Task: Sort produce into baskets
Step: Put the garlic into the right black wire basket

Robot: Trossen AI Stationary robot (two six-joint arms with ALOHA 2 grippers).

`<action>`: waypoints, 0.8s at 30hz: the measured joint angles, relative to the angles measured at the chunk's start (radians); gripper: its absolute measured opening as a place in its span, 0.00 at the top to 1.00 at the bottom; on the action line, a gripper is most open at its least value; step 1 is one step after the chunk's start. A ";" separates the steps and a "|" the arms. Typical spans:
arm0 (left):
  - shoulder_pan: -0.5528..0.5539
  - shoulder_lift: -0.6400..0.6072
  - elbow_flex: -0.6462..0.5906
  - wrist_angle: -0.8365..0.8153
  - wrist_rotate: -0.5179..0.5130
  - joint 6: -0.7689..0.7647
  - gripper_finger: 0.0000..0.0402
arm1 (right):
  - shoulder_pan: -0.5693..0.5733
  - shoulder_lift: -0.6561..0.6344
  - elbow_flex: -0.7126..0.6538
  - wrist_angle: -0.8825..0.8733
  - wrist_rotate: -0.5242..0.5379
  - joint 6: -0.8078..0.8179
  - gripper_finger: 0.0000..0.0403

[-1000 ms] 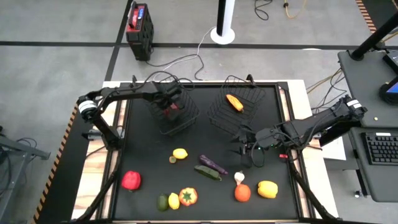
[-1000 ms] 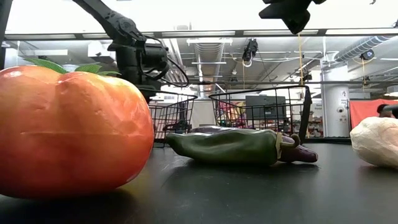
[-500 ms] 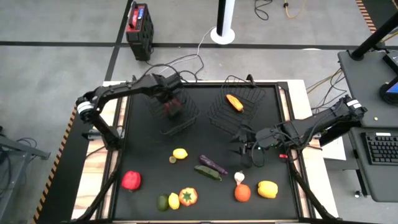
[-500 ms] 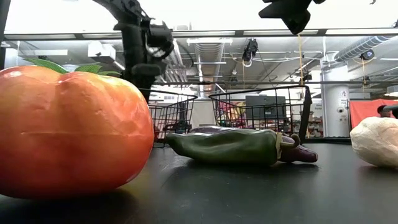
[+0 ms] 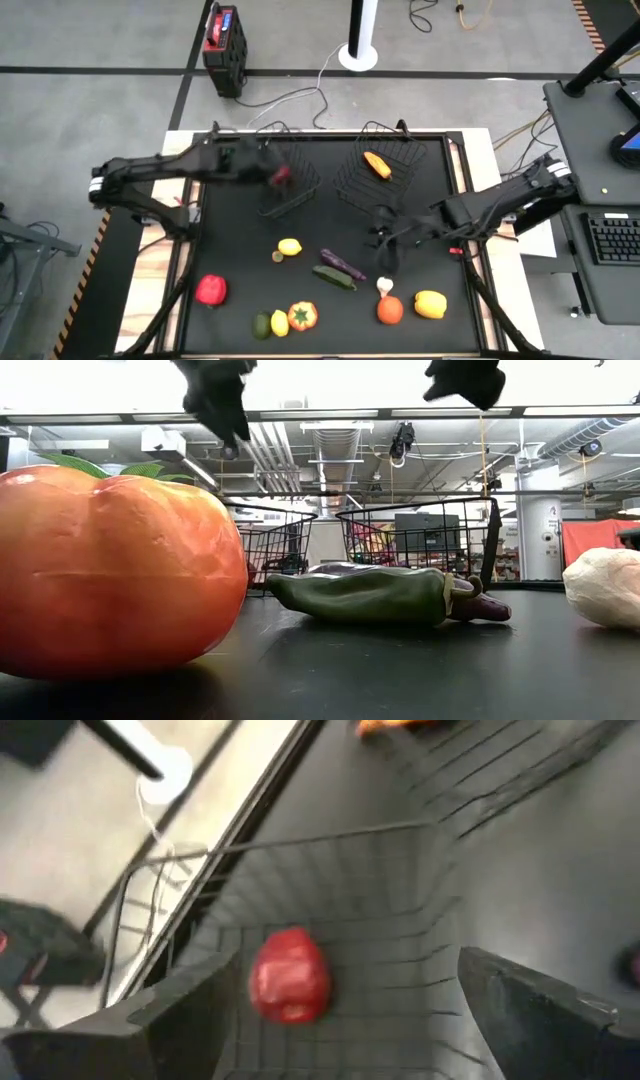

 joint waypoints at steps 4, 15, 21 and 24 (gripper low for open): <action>-0.166 -0.059 -0.015 0.028 -0.111 -0.064 0.13 | 0.000 0.114 0.131 -0.271 -0.020 0.178 0.65; -0.531 -0.090 -0.024 0.065 -0.393 -0.182 0.13 | 0.032 0.280 0.243 -0.455 -0.433 0.369 0.63; -0.626 -0.076 -0.049 0.062 -0.482 -0.224 0.13 | 0.061 0.296 0.224 -0.479 -0.425 0.522 0.49; -0.647 -0.076 -0.055 0.062 -0.486 -0.230 0.13 | 0.063 0.304 0.204 -0.483 -0.386 0.618 0.42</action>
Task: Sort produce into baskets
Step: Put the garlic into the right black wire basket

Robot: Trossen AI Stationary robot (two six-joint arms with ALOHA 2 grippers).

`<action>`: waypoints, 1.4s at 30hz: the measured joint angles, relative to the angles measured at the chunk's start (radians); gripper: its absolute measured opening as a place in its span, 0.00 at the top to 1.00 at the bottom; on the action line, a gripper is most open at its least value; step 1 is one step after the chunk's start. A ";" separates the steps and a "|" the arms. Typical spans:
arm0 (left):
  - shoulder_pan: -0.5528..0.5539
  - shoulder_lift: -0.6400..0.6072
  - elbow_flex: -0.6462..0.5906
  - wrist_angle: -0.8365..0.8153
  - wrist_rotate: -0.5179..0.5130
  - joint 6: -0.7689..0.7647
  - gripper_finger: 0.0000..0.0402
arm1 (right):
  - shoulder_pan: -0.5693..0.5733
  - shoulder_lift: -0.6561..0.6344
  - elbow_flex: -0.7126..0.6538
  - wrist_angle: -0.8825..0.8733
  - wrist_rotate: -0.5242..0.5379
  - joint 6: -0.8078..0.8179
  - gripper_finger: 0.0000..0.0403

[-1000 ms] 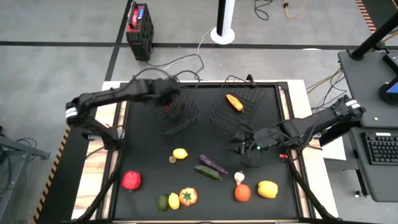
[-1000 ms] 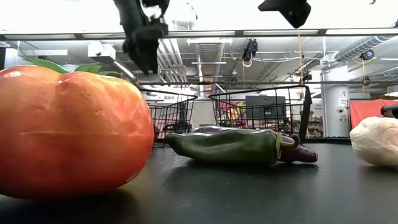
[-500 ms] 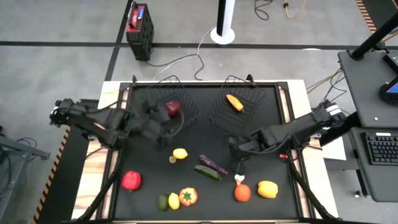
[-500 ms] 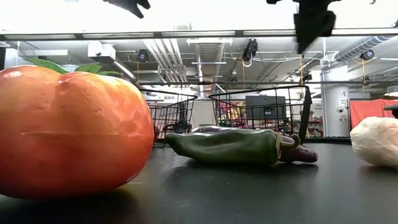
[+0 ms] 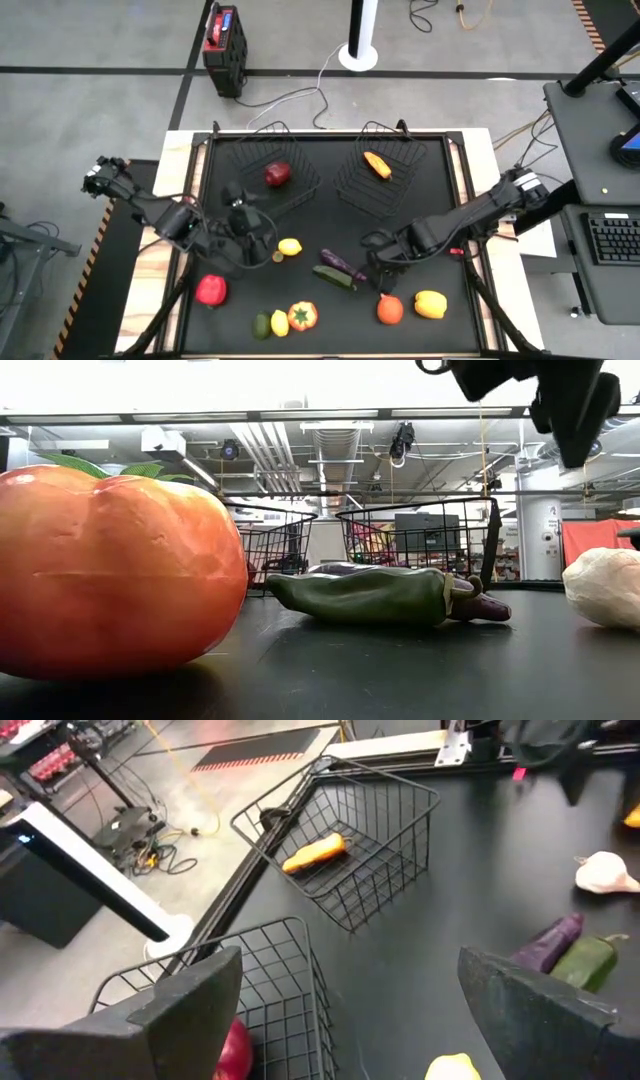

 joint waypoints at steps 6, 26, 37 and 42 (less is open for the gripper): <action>-0.013 0.000 0.000 -0.021 -0.002 0.000 0.13 | 0.000 0.001 -0.058 0.004 0.024 0.137 0.30; -0.013 0.000 -0.002 -0.075 -0.019 0.001 0.13 | 0.019 0.001 -0.239 0.279 -0.023 0.332 0.24; -0.013 0.000 -0.007 -0.074 -0.026 -0.012 0.13 | 0.022 0.060 -0.244 0.350 -0.038 0.311 0.24; -0.013 0.000 -0.007 -0.076 -0.026 -0.014 0.13 | 0.022 0.099 -0.232 0.351 -0.039 0.292 0.23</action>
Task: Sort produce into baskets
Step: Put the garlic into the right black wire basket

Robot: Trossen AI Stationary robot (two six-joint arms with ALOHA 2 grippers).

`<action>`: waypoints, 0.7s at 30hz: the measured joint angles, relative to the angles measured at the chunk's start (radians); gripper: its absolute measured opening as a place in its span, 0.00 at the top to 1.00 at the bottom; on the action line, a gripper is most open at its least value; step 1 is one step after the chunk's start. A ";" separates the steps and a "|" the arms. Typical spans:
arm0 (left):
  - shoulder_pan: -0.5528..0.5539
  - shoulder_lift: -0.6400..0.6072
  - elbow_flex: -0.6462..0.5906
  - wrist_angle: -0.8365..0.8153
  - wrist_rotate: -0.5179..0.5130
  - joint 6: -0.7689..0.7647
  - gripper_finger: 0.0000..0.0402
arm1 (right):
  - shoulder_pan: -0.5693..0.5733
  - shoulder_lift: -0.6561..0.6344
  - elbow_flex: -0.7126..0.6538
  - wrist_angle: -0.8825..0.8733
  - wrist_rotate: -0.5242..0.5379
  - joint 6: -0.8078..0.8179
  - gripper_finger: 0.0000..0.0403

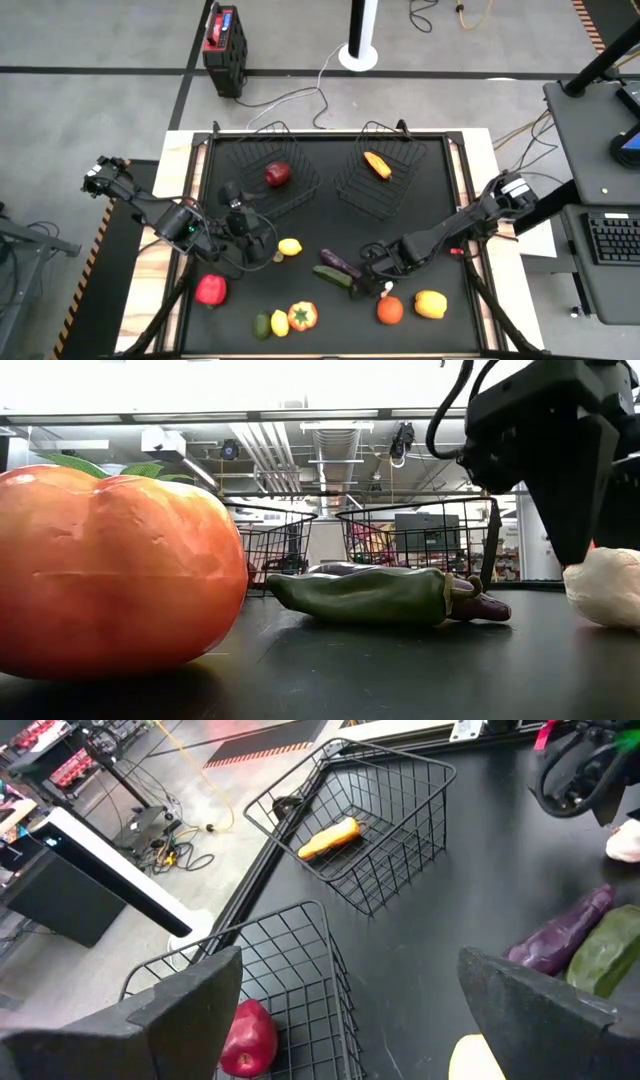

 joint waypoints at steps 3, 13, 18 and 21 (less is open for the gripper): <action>0.000 0.000 0.000 0.000 0.000 -0.003 0.13 | 0.000 0.009 0.005 -0.003 0.000 0.001 0.24; 0.000 0.000 0.000 -0.001 0.000 -0.003 0.13 | -0.001 0.032 0.004 -0.007 0.003 -0.002 0.31; 0.000 0.000 0.000 -0.001 0.000 -0.004 0.13 | -0.001 0.032 0.004 -0.007 0.009 -0.003 0.38; 0.000 0.000 0.000 -0.001 0.000 -0.004 0.13 | -0.001 0.032 0.004 -0.007 0.010 -0.003 0.42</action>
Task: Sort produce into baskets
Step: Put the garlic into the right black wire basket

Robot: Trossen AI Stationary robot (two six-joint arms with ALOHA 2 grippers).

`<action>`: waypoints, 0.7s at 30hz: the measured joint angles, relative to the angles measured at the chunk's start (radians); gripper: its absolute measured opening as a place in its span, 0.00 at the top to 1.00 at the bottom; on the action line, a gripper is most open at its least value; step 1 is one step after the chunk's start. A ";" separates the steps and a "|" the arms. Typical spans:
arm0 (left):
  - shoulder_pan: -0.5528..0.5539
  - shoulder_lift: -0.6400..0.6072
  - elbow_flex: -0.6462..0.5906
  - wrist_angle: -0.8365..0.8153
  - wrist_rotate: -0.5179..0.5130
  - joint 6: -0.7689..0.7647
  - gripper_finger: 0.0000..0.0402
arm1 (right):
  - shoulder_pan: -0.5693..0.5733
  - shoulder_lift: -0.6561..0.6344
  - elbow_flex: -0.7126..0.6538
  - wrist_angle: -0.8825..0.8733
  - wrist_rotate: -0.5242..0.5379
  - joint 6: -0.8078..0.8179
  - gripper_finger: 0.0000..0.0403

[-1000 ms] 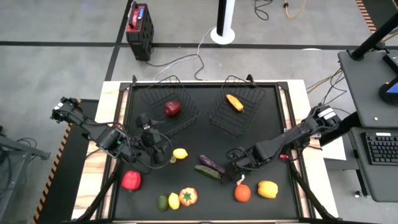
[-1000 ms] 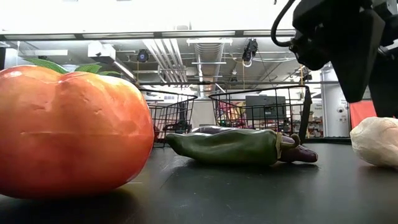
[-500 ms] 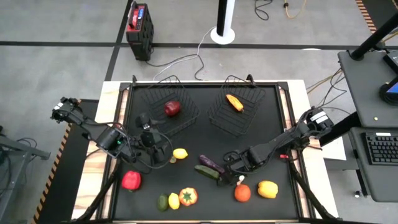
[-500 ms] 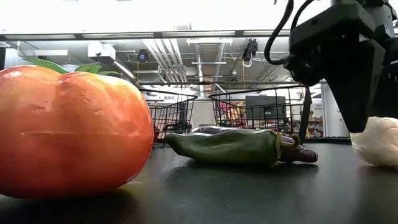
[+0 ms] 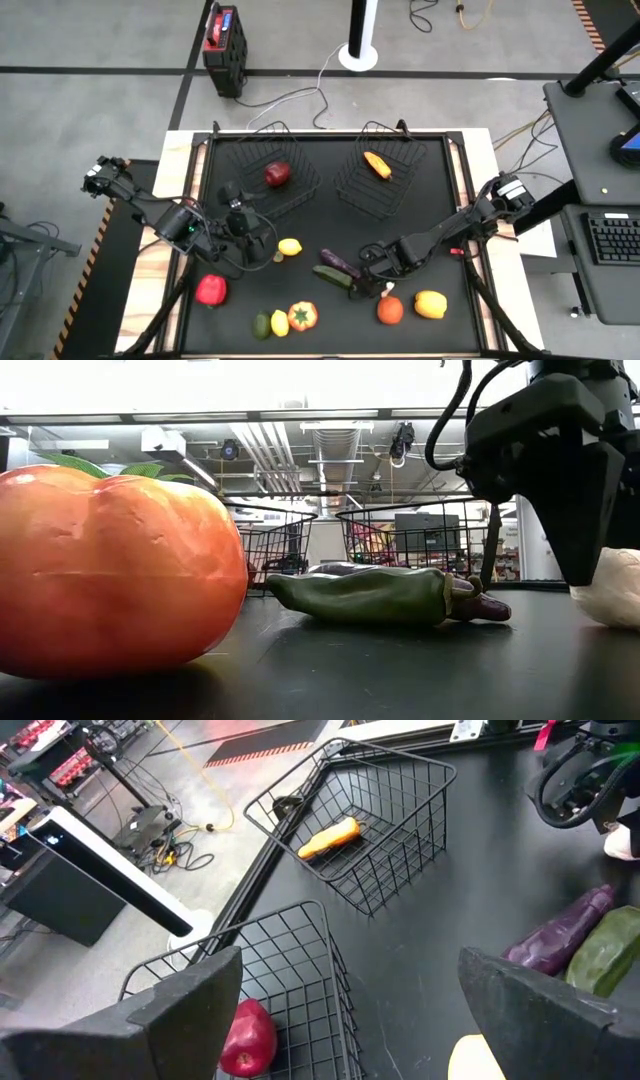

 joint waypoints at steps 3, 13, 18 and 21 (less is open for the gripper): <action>0.000 0.000 0.000 0.000 0.000 0.000 0.13 | -0.001 0.000 0.000 0.000 0.000 0.000 0.46; 0.000 0.000 0.000 0.000 0.000 -0.003 0.13 | -0.008 0.000 0.000 -0.001 0.000 -0.016 0.57; 0.000 0.000 0.000 0.000 0.000 -0.004 0.13 | -0.019 -0.006 0.004 -0.006 0.001 -0.039 0.58; 0.000 0.000 0.000 -0.002 0.000 -0.004 0.13 | -0.027 -0.023 0.005 -0.006 0.002 -0.054 0.58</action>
